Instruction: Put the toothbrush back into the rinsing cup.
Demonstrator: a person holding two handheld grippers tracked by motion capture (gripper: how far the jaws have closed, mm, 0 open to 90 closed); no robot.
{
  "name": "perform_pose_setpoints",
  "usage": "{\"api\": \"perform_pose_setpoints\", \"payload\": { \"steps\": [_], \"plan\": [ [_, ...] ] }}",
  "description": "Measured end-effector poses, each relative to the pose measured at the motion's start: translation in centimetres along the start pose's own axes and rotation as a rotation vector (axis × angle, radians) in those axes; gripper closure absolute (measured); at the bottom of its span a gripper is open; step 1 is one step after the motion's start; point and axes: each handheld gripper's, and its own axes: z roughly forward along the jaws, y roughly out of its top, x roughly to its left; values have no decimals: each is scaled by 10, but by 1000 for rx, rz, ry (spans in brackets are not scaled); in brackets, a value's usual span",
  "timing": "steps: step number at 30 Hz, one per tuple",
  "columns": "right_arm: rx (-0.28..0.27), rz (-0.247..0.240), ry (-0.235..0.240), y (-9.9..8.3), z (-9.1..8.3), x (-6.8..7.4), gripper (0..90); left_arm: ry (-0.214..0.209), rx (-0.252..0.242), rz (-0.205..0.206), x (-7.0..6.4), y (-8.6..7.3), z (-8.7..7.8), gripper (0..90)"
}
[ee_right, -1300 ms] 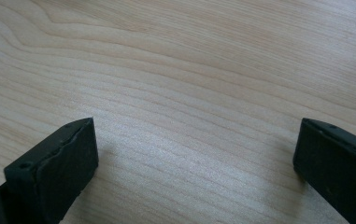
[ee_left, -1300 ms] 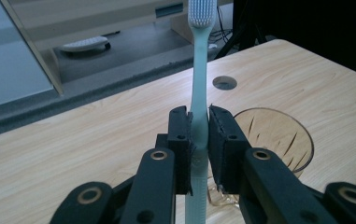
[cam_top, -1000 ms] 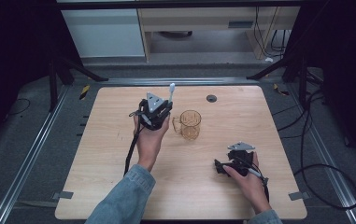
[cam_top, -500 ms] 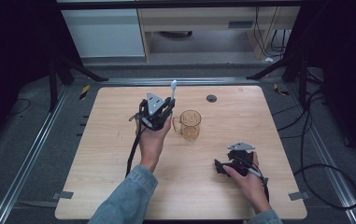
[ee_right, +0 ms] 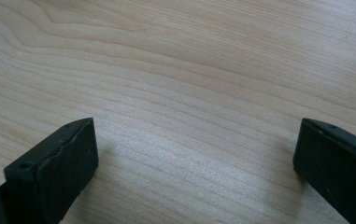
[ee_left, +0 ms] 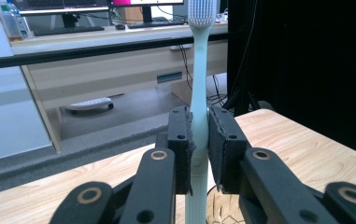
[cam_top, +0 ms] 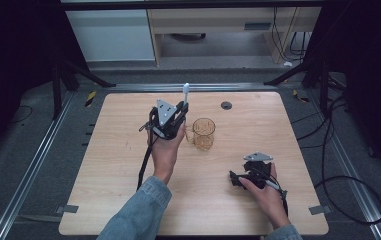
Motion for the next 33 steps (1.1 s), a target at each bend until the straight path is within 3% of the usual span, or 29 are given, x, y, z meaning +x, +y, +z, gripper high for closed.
{"api": "perform_pose_setpoints", "payload": {
  "steps": [16, 33],
  "plan": [
    [0, 0, 0, 0, 0, 0, 4, 21, -66, -17, 5, 5, 4, 789],
    [1, 2, 0, 0, 0, 0, 4, 20, -121, -65, 4, -7, 15, 789]
  ]
}}
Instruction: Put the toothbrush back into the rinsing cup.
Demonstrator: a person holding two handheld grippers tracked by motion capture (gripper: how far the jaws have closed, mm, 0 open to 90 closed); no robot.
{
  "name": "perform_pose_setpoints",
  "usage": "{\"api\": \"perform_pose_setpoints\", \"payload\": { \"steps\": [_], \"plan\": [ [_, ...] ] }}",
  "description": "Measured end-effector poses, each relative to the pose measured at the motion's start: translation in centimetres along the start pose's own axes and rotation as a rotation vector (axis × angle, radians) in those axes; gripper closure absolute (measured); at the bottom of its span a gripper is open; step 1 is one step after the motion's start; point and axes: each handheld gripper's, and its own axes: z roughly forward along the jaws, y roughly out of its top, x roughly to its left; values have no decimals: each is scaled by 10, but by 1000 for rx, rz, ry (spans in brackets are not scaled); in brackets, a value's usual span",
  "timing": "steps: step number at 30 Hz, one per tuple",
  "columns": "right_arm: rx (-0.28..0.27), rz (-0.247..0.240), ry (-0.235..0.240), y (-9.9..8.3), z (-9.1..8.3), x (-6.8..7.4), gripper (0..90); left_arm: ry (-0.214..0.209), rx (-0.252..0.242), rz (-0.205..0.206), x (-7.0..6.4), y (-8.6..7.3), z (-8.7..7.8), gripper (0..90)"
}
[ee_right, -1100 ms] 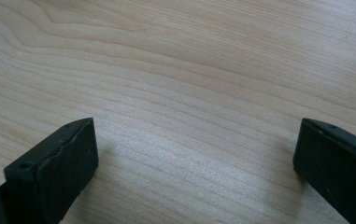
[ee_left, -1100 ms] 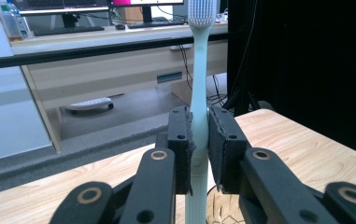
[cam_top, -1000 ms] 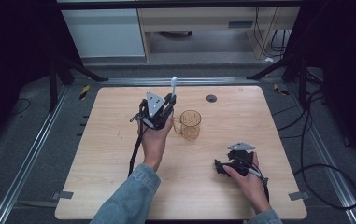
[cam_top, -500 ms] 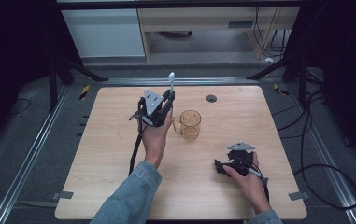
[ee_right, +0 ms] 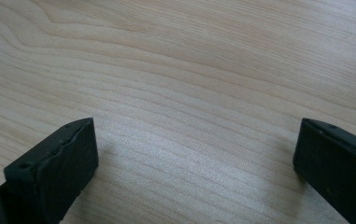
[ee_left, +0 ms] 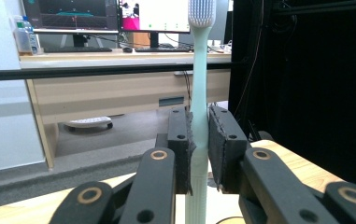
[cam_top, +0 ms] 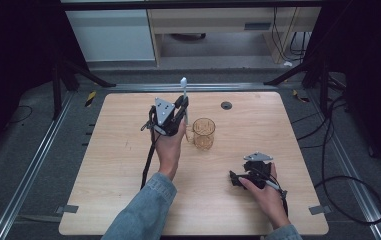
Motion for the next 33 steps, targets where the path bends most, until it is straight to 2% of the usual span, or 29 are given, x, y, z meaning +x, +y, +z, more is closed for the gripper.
{"api": "perform_pose_setpoints", "payload": {
  "steps": [11, 33],
  "plan": [
    [-2, -1, 1, 0, 0, 0, 4, -7, -6, -16, 4, -11, 4, 788],
    [-2, 1, 1, 0, 0, 0, 4, -7, -4, -19, 7, -29, 12, 788]
  ]
}}
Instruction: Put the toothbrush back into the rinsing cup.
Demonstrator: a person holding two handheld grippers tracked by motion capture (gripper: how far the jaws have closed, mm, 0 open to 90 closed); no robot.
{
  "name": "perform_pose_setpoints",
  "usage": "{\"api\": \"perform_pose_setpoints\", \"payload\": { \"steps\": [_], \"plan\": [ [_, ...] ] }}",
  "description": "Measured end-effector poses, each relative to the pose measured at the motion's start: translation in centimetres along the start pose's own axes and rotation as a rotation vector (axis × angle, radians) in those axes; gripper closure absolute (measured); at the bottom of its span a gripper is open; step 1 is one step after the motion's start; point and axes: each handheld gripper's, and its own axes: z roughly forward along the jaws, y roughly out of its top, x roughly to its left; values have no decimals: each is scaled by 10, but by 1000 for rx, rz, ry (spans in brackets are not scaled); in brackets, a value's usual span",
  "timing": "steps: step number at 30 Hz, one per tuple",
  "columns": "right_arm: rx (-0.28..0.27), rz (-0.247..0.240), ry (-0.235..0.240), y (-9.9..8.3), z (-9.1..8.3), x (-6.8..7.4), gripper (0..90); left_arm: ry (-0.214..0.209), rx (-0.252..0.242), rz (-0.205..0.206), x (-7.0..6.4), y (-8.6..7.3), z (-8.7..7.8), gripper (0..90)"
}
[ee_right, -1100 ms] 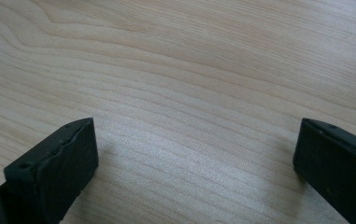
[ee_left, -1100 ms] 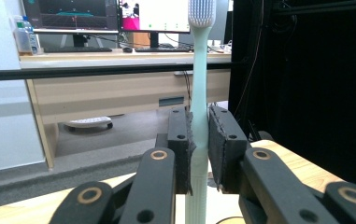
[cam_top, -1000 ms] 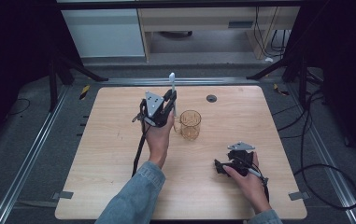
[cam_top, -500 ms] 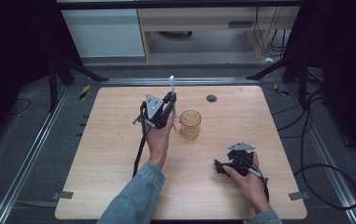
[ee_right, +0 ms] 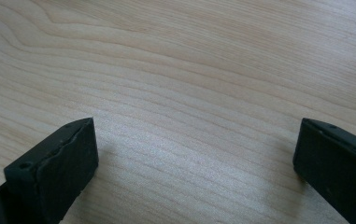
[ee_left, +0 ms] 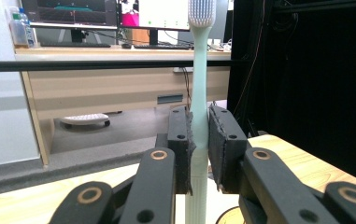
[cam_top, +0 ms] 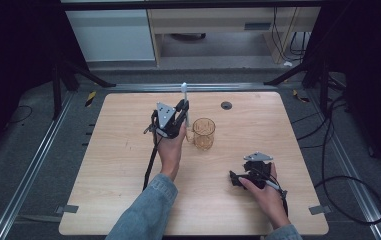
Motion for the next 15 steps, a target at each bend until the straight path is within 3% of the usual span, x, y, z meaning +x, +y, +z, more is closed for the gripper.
{"api": "perform_pose_setpoints", "payload": {
  "steps": [15],
  "plan": [
    [0, -1, 0, 0, 0, 0, 3, -6, -10, 10, -2, -4, 3, 788]
  ]
}}
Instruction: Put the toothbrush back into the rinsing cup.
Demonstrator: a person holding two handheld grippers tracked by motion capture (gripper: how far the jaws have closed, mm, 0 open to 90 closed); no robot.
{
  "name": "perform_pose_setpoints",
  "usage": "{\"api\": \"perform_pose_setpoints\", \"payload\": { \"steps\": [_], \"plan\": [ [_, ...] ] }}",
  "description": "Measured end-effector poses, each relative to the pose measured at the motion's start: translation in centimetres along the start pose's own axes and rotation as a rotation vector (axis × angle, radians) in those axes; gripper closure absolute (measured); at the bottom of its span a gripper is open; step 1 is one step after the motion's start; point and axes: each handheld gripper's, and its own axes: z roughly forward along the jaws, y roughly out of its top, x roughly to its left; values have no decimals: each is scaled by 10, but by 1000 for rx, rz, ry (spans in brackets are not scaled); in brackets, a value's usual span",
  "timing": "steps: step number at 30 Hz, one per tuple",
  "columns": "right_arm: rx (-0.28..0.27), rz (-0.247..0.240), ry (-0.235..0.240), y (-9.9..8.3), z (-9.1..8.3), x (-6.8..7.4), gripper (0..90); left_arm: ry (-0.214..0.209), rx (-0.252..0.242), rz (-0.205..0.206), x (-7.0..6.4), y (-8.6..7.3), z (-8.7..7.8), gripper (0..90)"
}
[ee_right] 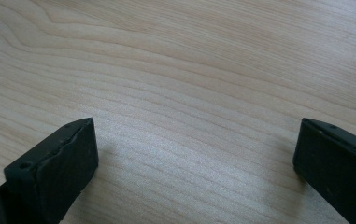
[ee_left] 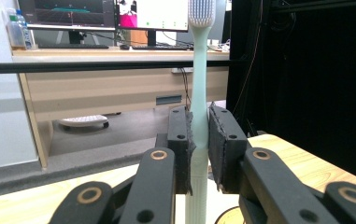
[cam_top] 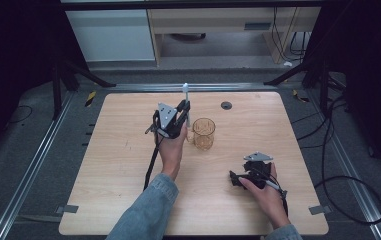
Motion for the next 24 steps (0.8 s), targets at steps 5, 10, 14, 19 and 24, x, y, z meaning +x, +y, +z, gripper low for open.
{"api": "perform_pose_setpoints", "payload": {
  "steps": [5, 10, 14, 19, 24],
  "plan": [
    [0, -2, 0, 0, 0, 0, 4, -1, 2, -2, 1, -2, 0, 788],
    [0, -2, 0, 0, 0, 0, 4, -1, 7, -4, 1, -6, 0, 788],
    [0, -1, 0, 0, 0, 0, 4, -3, 7, -16, 1, -9, 0, 788],
    [0, -2, 0, 0, 0, 0, 4, -2, 7, -15, 0, -11, 2, 788],
    [1, 1, 0, 0, 0, 0, 4, -1, 6, -17, 1, -12, 2, 787]
  ]
}}
